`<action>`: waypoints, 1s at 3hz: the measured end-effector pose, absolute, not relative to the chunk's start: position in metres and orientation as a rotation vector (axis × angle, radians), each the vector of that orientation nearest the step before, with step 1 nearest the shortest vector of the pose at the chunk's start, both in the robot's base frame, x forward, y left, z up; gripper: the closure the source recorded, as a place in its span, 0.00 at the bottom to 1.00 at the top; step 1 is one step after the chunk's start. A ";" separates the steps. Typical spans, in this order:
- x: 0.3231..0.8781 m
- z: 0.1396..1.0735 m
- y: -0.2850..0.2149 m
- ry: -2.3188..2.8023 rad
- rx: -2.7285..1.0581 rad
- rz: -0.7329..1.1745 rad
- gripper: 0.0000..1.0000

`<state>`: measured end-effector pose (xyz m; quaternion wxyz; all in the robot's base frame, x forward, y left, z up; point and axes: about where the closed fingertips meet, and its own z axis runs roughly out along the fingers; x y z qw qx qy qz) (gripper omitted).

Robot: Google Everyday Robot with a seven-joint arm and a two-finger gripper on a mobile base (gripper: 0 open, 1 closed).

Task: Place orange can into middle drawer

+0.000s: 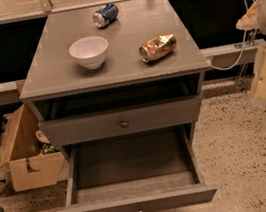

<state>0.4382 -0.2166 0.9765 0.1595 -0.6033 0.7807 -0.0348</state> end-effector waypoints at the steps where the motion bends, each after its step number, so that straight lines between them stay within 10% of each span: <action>1: 0.438 0.976 -0.217 2.231 -1.724 -0.099 0.00; 3: 0.511 0.968 -0.197 1.987 -1.859 -0.046 0.00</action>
Offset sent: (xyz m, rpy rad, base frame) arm 0.0866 0.0221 -0.0128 0.0840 -0.0731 0.2559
